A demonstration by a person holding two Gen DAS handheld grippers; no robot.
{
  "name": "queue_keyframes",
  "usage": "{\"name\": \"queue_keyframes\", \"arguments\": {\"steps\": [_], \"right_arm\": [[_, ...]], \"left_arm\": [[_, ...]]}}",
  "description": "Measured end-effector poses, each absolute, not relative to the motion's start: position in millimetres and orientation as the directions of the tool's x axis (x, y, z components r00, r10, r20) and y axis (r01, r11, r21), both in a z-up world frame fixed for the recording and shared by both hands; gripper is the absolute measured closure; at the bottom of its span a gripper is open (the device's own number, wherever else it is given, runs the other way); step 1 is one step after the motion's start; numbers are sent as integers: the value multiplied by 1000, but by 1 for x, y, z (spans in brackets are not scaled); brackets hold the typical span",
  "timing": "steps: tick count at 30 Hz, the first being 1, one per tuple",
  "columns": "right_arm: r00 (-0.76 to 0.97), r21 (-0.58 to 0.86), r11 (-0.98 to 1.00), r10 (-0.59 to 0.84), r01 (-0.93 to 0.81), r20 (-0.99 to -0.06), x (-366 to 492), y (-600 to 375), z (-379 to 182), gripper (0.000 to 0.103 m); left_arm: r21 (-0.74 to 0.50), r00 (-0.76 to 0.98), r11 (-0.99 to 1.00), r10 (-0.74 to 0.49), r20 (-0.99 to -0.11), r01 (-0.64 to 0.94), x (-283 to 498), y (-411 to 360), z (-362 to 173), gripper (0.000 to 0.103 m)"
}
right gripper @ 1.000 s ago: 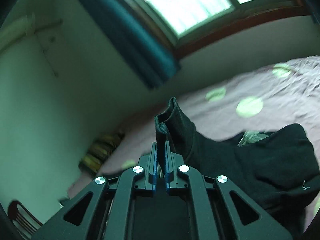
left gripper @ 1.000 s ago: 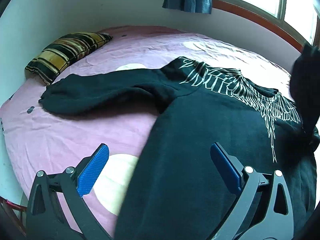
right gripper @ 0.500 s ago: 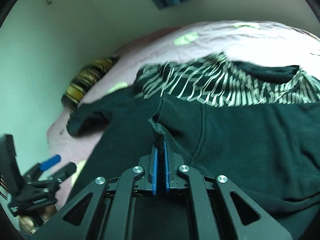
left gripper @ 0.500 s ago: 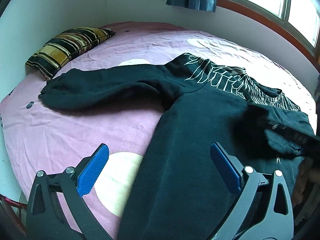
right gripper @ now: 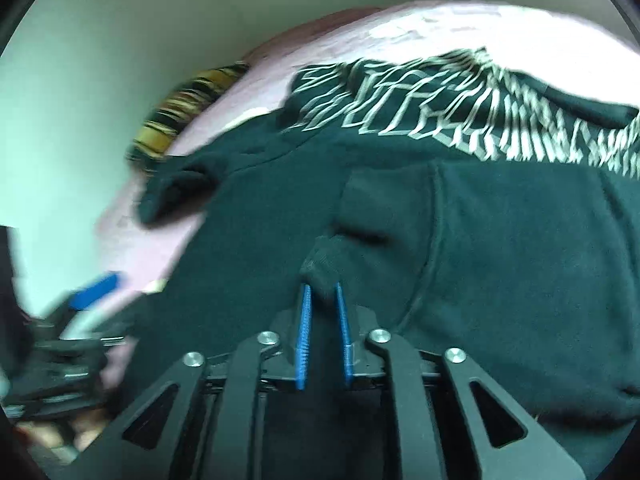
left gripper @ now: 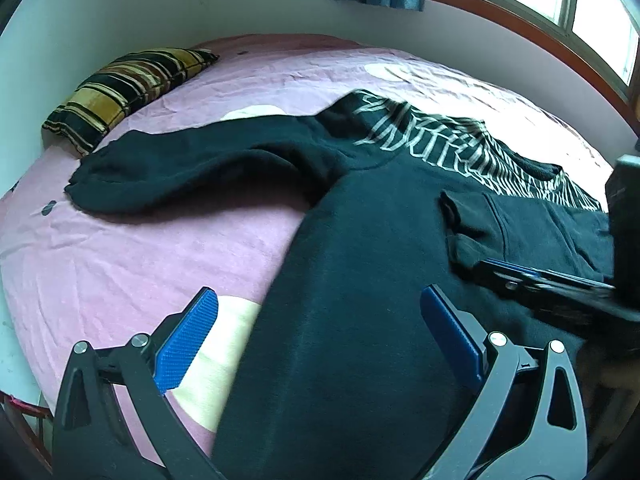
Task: Fold small clothes
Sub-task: 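Fold the held sleeve across the sweatshirt front and open the right gripper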
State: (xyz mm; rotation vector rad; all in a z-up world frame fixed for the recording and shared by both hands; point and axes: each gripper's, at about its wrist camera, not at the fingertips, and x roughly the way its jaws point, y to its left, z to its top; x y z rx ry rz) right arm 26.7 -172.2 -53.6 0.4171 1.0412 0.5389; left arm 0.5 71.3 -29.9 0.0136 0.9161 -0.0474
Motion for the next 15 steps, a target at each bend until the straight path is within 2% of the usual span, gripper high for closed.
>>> {"name": "queue_keyframes", "arguments": {"steps": [2,4,7,9,11,13,15], "right_arm": [[376,627,740,668,-245,-642,12,-187,-41,78],[440,639,723,679,-261,-588,-13,-221,-17,64],[603,640,737,617,-217,-505,-58,-301,15,52],[733,632,768,489,-105,-473,-93,-374,26,50],[800,640,768,367,28,-475,-118,-434,19,50],[800,654,730,266,197,-538,-133,-492,-9,50],[761,655,695,242,297,-602,-136,-522,-39,50]], "left_arm": [[-8,604,997,-49,-795,70,-1,64,-32,2],[-4,609,995,-62,-791,97,-1,55,-32,2],[-22,621,990,-105,-777,141,2,39,-26,2],[-38,630,985,-137,-764,168,5,25,-21,2],[-60,637,978,-177,-751,200,12,8,-16,2],[-76,637,969,-212,-741,234,20,-13,-15,2],[-86,626,960,-240,-742,266,29,-35,-19,2]]}}
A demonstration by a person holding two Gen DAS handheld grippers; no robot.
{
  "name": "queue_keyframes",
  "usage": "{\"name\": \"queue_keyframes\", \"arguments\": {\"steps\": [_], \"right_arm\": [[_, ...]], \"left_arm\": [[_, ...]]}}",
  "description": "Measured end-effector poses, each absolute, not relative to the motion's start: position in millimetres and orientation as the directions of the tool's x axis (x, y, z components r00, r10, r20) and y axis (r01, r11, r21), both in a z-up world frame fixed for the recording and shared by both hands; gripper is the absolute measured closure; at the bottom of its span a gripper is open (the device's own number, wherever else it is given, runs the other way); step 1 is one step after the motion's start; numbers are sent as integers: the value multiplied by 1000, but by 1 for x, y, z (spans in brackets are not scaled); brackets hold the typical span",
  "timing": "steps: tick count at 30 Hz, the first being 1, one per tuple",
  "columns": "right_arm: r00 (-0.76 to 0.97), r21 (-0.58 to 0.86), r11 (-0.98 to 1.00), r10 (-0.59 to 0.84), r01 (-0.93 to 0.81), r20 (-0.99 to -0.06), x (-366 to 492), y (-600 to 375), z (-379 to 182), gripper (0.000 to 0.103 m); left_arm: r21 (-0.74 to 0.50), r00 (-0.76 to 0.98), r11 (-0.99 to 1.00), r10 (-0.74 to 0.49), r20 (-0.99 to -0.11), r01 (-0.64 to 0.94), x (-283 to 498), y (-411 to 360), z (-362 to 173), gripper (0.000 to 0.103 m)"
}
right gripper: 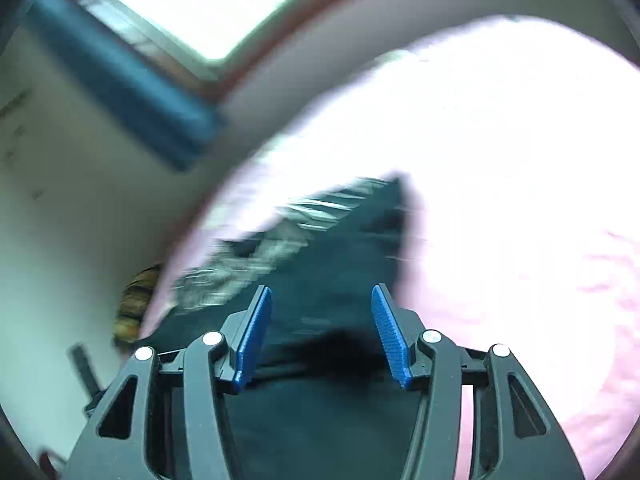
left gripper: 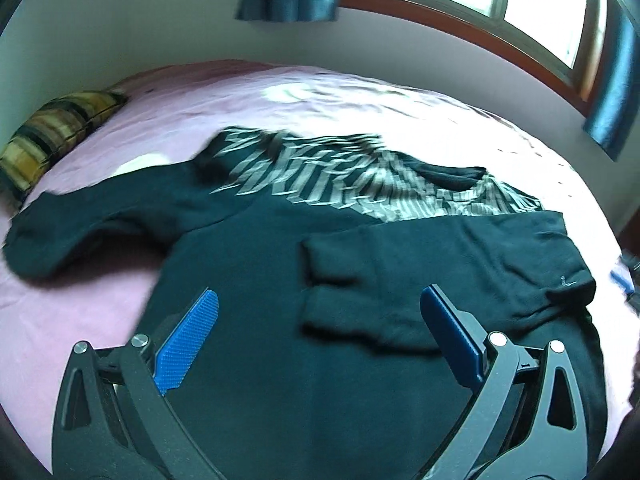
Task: Fold small clothes
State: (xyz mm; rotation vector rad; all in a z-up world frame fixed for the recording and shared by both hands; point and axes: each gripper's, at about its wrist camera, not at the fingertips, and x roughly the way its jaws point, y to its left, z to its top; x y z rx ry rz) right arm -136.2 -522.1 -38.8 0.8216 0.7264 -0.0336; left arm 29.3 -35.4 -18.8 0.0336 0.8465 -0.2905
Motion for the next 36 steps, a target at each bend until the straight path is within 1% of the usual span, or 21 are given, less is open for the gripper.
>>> {"name": "queue_keyframes", "arguments": {"steps": [2,4,5,7,9,12,16,18,20,21,23,26,28,29,30,31,32,34,36], "right_arm": [[724,683,646,284,339,-629,-133,-536,-70,50],[698,732,589,362,343,-618,-126,-536,-94,50],[685,749,576,401,328,-609,-121,-532,-102,52],[669,731,597,398,331,-628,-118,-527,-110,73],[658,707,627,386,326,-646,-121,-528,-114,78],[661,706,643,395,297,-638,-128,-533,-115,79],[656,733,630,442,258,-612,-131,-540,-107,76],[665,762,600,470,242,-581,-131,-550,-99,74],[715,792,571,460,217,-527,-127,-566,-87,73],[728,788,573,439,225,-527,-122,-574,-84,72],[736,757,597,382,265,-559,-102,-588,-83,72],[736,755,575,354,315,-577,-66,-603,-99,72],[740,770,552,362,320,-567,-43,-604,-109,73],[743,773,551,365,313,-561,-36,-603,-109,78],[737,756,571,351,319,-577,-29,-601,-109,96],[710,701,619,310,355,-633,-24,-598,-109,96],[702,683,624,286,380,-652,-23,-600,-114,96],[712,726,566,314,391,-628,-25,-606,-129,97],[726,756,538,338,373,-599,-29,-612,-131,96]], "left_arm": [[-87,610,955,-250,-752,283,38,-53,-26,2],[-77,583,953,-243,-775,295,49,-71,-39,2],[-72,570,953,-235,-787,294,54,-77,-45,2],[-56,544,957,-209,-812,285,64,-85,-59,2],[-24,523,963,-167,-836,269,71,-88,-72,2],[-2,497,968,-132,-858,253,76,-85,-86,2],[-2,505,965,-138,-852,261,75,-84,-86,2],[-7,504,965,-143,-852,262,74,-83,-87,2],[-14,503,965,-149,-851,261,73,-81,-88,2],[-13,509,965,-149,-848,261,72,-81,-88,2],[-6,514,965,-144,-845,262,71,-83,-87,2],[-12,512,966,-148,-846,260,70,-82,-88,2],[-13,513,965,-150,-845,261,70,-82,-88,2],[-13,512,966,-149,-846,260,70,-82,-88,2],[-13,513,966,-149,-846,260,70,-82,-87,2],[-14,513,965,-151,-845,260,70,-82,-87,2],[-16,513,965,-152,-845,260,70,-81,-87,2],[-21,512,965,-156,-845,260,70,-80,-88,2],[-21,512,965,-157,-845,261,70,-80,-88,2]]}}
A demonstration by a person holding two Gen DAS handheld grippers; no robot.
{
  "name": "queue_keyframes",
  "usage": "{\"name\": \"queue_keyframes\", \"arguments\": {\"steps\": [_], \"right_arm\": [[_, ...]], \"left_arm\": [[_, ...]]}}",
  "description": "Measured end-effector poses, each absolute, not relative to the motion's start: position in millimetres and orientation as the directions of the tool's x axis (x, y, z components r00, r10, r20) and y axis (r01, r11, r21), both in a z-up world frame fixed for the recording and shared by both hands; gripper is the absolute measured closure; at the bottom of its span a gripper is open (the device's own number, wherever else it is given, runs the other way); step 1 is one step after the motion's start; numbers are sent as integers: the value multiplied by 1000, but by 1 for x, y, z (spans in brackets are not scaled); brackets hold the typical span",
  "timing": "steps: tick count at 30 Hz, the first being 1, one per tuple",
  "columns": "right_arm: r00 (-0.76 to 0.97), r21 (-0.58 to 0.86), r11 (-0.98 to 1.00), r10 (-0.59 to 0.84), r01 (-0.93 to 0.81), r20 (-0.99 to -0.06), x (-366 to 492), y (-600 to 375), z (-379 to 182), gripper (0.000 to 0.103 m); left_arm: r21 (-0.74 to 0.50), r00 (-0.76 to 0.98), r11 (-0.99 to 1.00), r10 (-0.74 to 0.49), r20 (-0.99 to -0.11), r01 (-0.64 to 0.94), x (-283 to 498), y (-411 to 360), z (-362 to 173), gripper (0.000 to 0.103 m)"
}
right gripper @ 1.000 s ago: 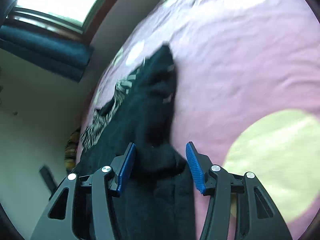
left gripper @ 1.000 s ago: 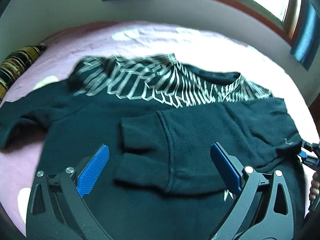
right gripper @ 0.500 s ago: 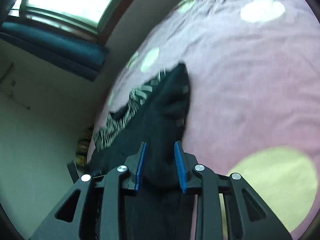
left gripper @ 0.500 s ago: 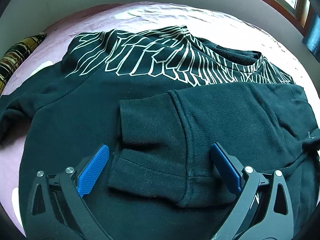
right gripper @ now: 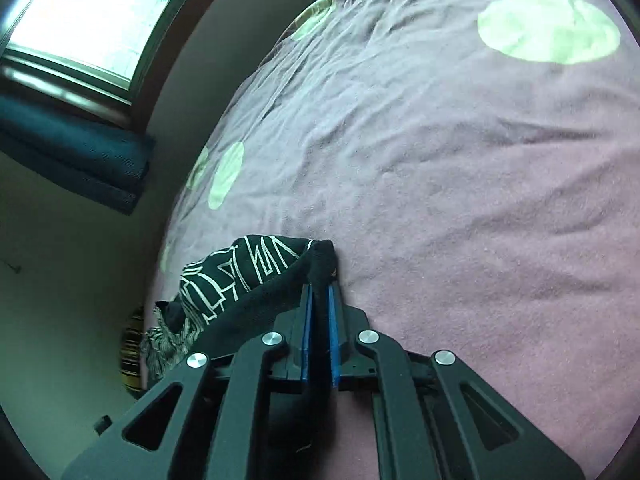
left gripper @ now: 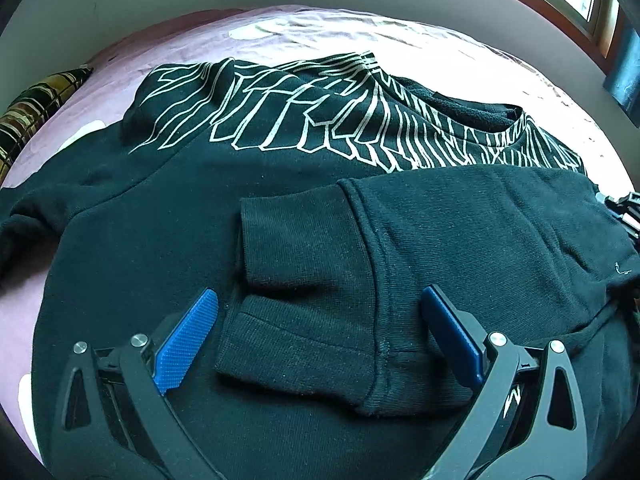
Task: Fold small clothes
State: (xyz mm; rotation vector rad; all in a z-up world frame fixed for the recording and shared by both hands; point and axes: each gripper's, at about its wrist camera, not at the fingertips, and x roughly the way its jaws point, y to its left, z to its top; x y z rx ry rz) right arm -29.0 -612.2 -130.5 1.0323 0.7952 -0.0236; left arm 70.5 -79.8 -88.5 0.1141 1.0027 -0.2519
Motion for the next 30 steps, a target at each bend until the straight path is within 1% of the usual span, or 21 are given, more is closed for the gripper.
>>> {"name": "queue_keyframes", "arguments": {"steps": [1,2,3,4,5,6,7,9,12,13,15,17,18,20,24,27,30], "right_arm": [[728,759,533,337,375,-597,-33,-614,-124,95],[733,742,544,303,392,-610,-38,-614,-114,93],[741,709,570,241,414,-627,-45,-612,-98,89],[753,697,587,212,411,-623,-50,-608,-86,89],[776,710,593,214,379,-594,-56,-601,-71,89],[793,732,589,237,341,-561,-63,-590,-56,82],[800,742,588,250,322,-545,-66,-579,-47,71],[800,759,587,294,281,-523,-77,-549,-35,61],[768,793,565,397,227,-503,-76,-503,-46,61],[743,795,561,426,231,-517,-74,-492,-54,61],[685,768,588,451,255,-573,-66,-471,-77,61],[634,699,648,412,302,-655,-62,-463,-96,61],[616,676,674,406,298,-675,-58,-459,-103,62],[629,653,709,386,265,-675,-55,-454,-102,62],[646,662,703,382,262,-661,-53,-454,-104,61],[658,653,715,369,250,-656,-58,-452,-105,61],[670,648,722,359,242,-650,-64,-453,-105,61]], "left_arm": [[-21,516,965,-158,-842,262,70,-79,-88,2],[-21,516,965,-159,-841,262,71,-80,-88,2],[-23,514,965,-160,-843,262,71,-79,-88,2],[-24,513,965,-160,-843,262,71,-79,-90,2],[-24,515,965,-161,-842,262,71,-79,-89,2],[-24,517,965,-161,-841,262,71,-79,-89,2],[-23,517,965,-160,-841,261,71,-80,-90,2],[-26,516,965,-162,-841,261,71,-79,-90,2],[-29,518,965,-165,-839,261,71,-79,-90,2],[-30,518,965,-166,-839,261,72,-79,-91,2],[-30,518,965,-165,-839,260,72,-80,-91,2],[-29,515,965,-163,-841,259,73,-81,-91,2],[-26,511,966,-160,-845,259,74,-81,-92,2],[-23,503,966,-155,-850,259,76,-83,-93,2],[-52,493,964,-179,-852,261,77,-77,-86,2],[-88,488,971,-190,-852,223,77,-52,-73,2],[-148,528,973,-221,-820,178,76,-3,-51,2]]}}
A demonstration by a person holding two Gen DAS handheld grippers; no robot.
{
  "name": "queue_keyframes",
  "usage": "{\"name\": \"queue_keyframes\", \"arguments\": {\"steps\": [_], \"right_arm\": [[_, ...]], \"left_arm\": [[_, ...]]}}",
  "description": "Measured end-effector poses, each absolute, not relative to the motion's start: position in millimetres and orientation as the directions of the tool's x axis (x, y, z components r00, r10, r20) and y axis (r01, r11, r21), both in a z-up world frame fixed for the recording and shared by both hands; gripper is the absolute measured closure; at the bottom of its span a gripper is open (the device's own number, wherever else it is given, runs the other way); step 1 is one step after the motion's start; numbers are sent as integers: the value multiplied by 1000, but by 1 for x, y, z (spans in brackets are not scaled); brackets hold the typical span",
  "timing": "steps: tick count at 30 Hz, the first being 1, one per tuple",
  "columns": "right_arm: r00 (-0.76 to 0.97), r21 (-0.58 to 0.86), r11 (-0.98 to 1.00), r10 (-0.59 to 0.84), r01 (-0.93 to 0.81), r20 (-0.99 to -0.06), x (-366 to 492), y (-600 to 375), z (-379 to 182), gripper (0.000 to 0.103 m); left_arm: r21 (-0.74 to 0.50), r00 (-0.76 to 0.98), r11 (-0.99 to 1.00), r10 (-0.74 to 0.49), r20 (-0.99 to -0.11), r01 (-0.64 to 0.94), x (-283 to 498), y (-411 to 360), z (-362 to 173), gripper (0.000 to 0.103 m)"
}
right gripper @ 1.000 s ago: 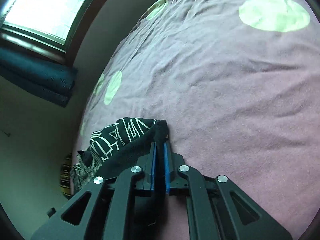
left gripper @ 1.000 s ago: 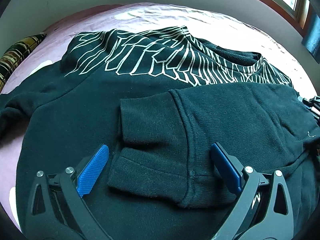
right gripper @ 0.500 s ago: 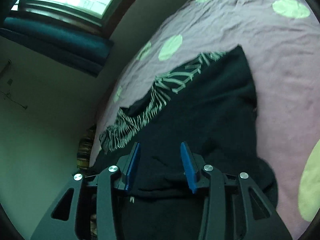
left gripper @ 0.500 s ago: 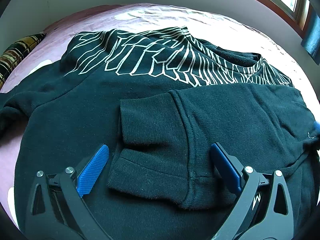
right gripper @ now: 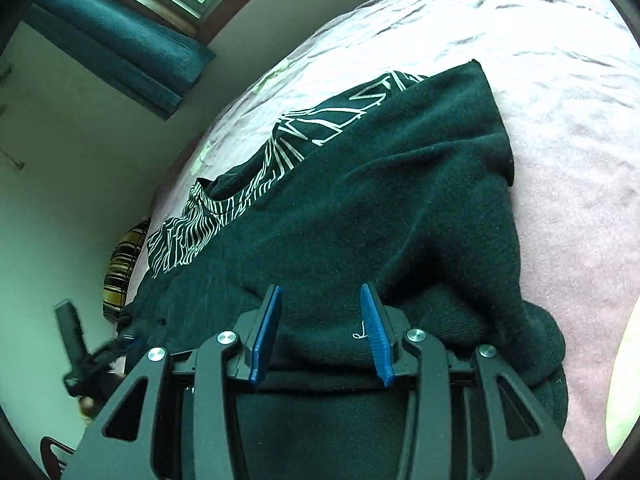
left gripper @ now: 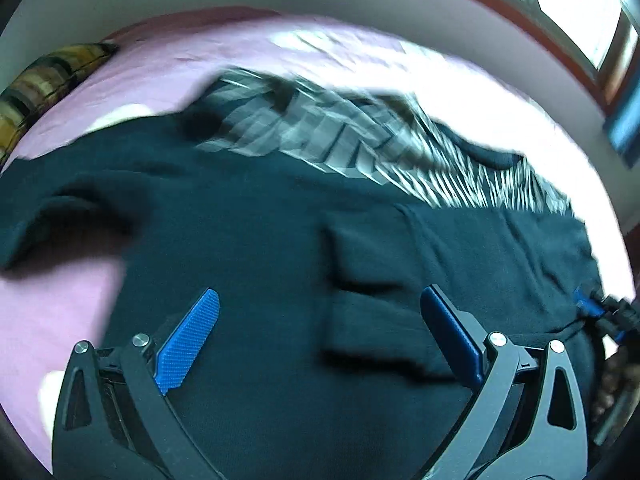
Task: Fold small clothes
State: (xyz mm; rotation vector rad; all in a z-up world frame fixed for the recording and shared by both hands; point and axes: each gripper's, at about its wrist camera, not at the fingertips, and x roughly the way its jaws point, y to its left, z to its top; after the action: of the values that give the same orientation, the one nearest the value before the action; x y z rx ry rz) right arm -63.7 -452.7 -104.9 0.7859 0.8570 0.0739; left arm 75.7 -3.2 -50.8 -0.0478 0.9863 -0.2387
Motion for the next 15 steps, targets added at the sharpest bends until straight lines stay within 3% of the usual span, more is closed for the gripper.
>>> {"name": "queue_keyframes", "arguments": {"steps": [3,10,15], "right_arm": [[677,643,729,351,235,-647,-68,-453,-103,61],[689,632,739,334,233,-644,-70,-451,-102,61],[693,624,744,319,239,-646,-71,-450,-102,61]], "left_arm": [[-195,594,977,-204,-778,81,77,70,-32,2],[-335,615,907,-115,-780,-254,84,288,-40,4],[-455,602,819,-176,-779,-349,86,369,-70,4]]}}
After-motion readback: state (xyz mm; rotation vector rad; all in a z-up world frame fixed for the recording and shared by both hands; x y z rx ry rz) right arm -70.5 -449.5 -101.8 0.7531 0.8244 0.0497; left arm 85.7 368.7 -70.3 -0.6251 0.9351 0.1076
